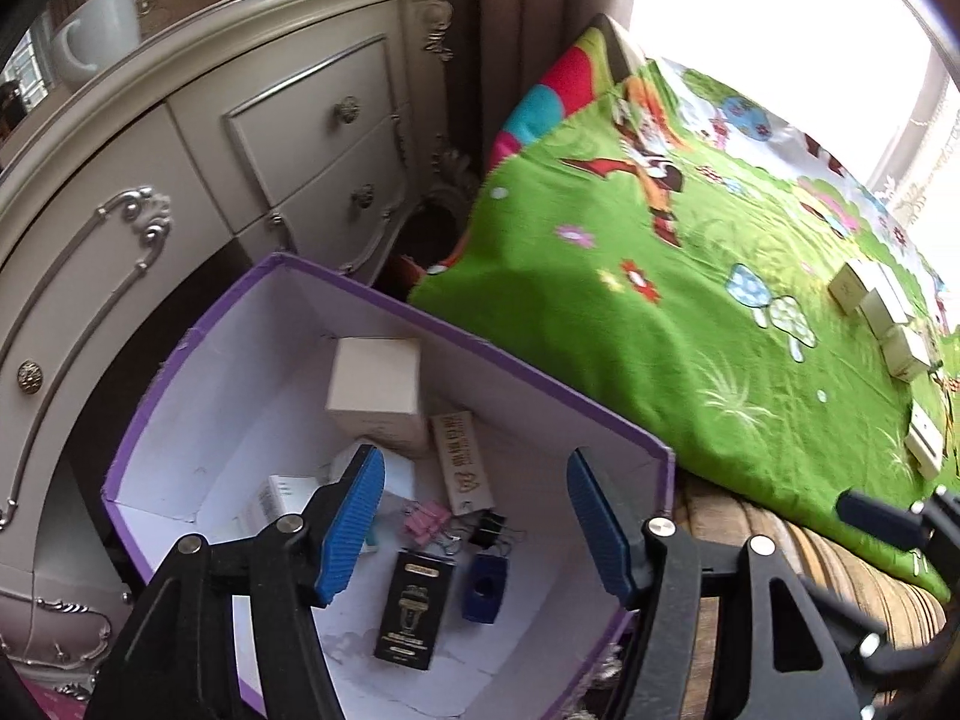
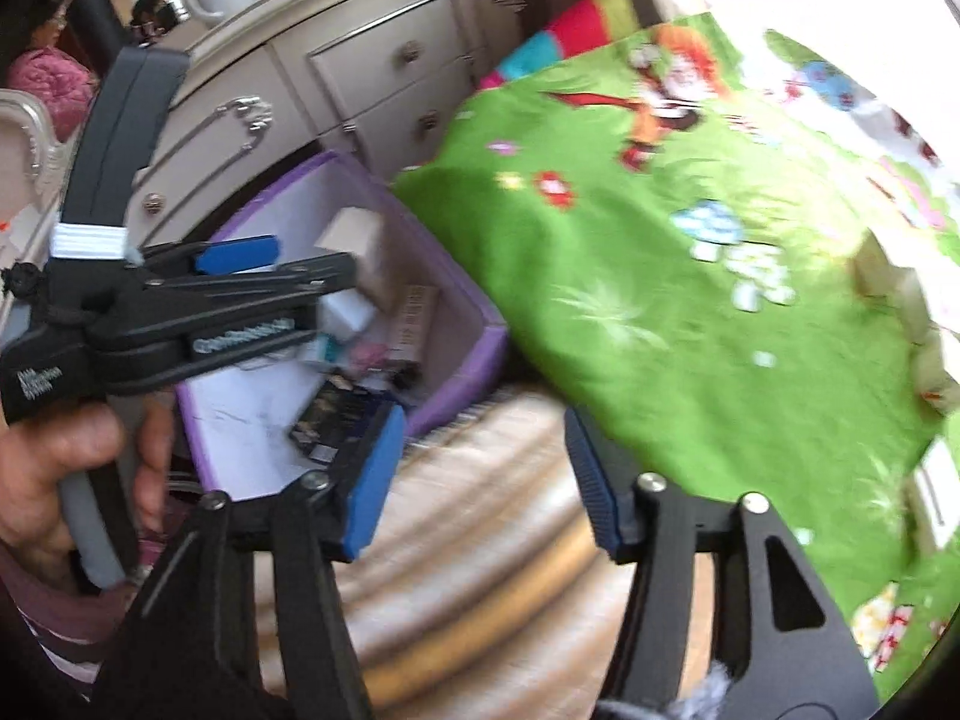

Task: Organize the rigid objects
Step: 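Move both open tools back over the remaining boxes on the bed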

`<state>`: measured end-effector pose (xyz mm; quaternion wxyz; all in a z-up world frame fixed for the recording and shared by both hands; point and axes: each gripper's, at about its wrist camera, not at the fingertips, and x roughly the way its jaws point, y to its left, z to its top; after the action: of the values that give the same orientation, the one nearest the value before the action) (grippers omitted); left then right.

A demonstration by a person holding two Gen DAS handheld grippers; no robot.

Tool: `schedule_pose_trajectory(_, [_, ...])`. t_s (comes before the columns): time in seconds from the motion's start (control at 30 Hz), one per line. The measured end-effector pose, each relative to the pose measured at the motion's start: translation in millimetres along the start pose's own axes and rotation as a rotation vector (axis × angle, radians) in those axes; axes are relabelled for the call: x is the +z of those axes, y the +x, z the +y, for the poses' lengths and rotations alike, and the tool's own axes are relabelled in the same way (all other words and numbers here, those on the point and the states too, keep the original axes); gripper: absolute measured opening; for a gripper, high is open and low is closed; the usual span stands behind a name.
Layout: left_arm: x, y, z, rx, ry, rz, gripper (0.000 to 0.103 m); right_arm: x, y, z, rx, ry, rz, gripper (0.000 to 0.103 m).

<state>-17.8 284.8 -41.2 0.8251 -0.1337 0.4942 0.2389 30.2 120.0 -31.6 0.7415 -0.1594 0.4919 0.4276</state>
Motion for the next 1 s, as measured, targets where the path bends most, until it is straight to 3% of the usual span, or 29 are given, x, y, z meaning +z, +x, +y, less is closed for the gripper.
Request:
schedule_pose_trajectory(0.17, [0,0,-19,-0.019,0.039,0.002,0.064,-11,-12,-38,-0.099,0.026,-0.017,0.076])
schedule_pose_trajectory(0.47, [6,-7,-44,-0.062,0.089,-0.007,0.071,-33,-30,-119,-0.199,0.046,0.012,0.084])
schedule_pose_trajectory(0.7, [9,-9,-65,-0.119,0.121,-0.003,0.073,-57,-48,-206,-0.338,-0.002,0.085,0.087])
schedule_pose_trajectory(0.87, [13,-17,-94,-0.164,0.194,-0.016,0.077,-67,-50,-254,-0.372,0.007,0.125,0.089])
schedule_pose_trajectory(1.0, [17,-22,-115,-0.186,0.242,-0.027,0.077,-73,-44,-272,-0.329,0.01,0.154,0.091])
